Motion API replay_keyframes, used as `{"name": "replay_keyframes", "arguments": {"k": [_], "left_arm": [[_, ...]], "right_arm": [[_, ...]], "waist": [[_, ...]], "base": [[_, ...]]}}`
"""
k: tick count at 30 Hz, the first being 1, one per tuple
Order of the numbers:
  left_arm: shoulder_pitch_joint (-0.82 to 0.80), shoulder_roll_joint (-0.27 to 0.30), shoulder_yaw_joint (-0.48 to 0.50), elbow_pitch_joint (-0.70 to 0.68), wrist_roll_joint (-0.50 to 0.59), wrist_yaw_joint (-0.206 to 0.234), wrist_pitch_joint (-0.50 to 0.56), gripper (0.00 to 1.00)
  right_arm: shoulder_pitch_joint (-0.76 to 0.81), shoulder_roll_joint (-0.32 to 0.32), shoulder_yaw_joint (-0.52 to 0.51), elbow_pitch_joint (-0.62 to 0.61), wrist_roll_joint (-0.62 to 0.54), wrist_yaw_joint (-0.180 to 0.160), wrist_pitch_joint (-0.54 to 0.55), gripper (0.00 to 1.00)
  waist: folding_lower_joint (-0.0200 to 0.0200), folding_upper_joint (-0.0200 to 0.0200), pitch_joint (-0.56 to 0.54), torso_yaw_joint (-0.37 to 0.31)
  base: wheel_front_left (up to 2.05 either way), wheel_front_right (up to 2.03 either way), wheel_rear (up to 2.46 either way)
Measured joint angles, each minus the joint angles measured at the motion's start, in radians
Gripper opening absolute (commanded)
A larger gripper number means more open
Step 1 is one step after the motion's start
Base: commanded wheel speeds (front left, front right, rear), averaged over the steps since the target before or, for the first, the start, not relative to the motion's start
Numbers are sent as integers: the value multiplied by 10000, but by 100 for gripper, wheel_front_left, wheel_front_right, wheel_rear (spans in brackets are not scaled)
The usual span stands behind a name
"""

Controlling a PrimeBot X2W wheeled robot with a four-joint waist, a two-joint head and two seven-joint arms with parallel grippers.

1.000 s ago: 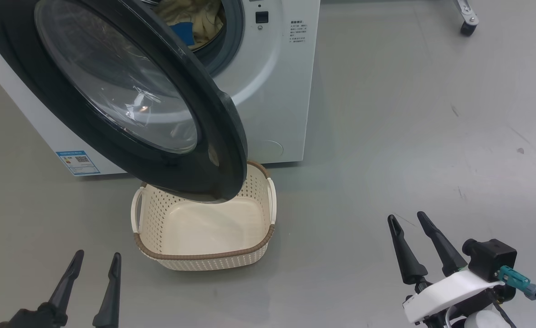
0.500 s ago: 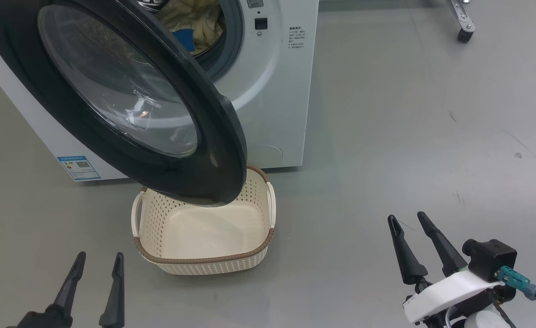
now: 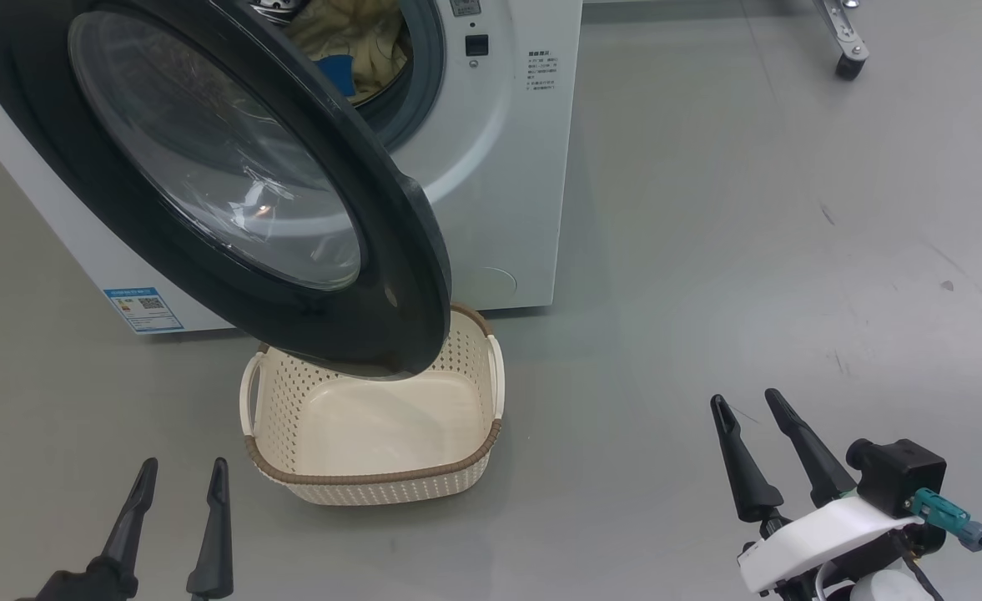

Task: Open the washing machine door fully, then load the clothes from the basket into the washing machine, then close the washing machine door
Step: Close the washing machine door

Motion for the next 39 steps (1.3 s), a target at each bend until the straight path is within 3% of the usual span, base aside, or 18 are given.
{"name": "replay_keyframes", "arguments": {"k": [15,16,17,18,28,39], "left_arm": [[4,-276,257,-2,265,-163,0,100],[7,-290,263,-2,286,-194,0,100],[11,-303,270,-2,295,-196,0,100],[15,-322,288,0,314,-199,0,100],[94,-439,502,-2,412,-295,0,100],[95,-566,437,29,499,-470,0,100]], "right_arm": [[13,-19,6,-23,2,-2,0,100],[14,-19,12,-23,2,-2,0,51],[14,-19,19,-23,0,-2,0,31],[14,-19,25,-23,-6,-4,0,0],[-84,-8,-410,-777,-267,-104,-282,0],[-1339,69,-426,-3524,-1047,232,-408,0]], "waist": [[0,0,-5,35],[0,0,-9,37],[0,0,-15,39],[0,0,-21,41],[0,0,-63,58],[0,0,-7,342]], "base": [[0,0,0],[0,0,0],[0,0,0],[0,0,0],[0,0,0],[0,0,0]]}}
